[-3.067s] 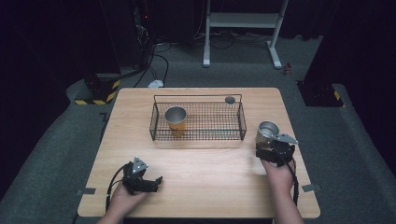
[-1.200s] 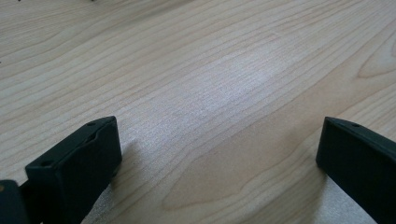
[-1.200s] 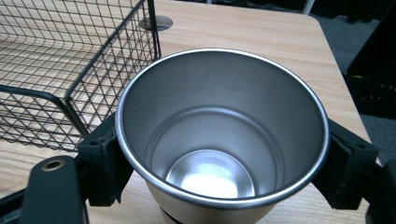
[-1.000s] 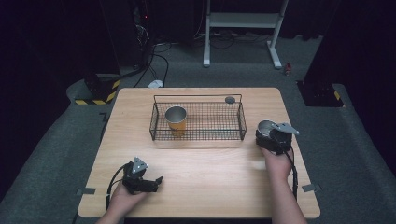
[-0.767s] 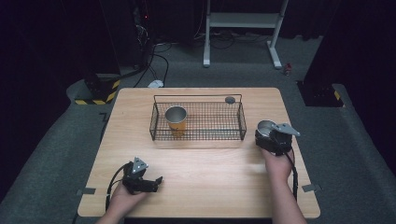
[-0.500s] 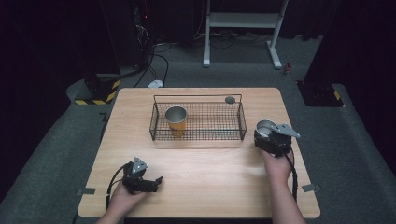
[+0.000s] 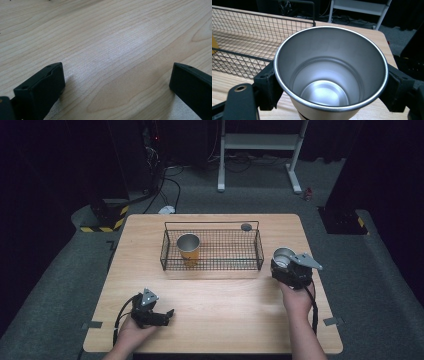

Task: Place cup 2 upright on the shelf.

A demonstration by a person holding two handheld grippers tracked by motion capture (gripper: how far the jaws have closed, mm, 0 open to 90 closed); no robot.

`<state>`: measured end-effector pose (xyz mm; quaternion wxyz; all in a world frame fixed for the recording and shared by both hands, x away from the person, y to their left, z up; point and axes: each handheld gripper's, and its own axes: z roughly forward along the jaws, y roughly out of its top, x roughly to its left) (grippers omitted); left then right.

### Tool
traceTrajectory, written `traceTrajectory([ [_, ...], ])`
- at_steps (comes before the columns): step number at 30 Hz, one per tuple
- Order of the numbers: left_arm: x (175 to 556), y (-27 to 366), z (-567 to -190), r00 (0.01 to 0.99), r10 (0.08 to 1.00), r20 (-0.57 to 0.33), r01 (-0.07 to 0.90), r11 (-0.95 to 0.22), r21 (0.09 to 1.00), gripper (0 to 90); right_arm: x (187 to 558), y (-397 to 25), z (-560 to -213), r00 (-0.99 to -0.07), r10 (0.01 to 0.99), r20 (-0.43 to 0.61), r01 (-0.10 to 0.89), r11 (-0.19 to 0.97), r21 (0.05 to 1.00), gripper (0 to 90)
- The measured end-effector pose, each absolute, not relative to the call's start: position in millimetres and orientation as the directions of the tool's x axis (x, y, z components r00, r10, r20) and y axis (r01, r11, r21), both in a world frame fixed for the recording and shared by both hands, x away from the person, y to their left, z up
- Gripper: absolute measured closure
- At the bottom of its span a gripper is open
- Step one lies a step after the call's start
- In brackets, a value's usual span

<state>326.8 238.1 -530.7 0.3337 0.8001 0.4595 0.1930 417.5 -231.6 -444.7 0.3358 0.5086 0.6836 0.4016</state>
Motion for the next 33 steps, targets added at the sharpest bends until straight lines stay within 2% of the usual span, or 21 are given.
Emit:
traceTrajectory([
  [33, 326.8, 238.1, -530.7, 0.503, 0.864, 0.002, 0.607, -0.355, 0.711, 0.4, 428.7, -183.1, -401.2, -0.341, 0.936, -0.083, 0.349, 0.208, 0.914, 18.8],
])
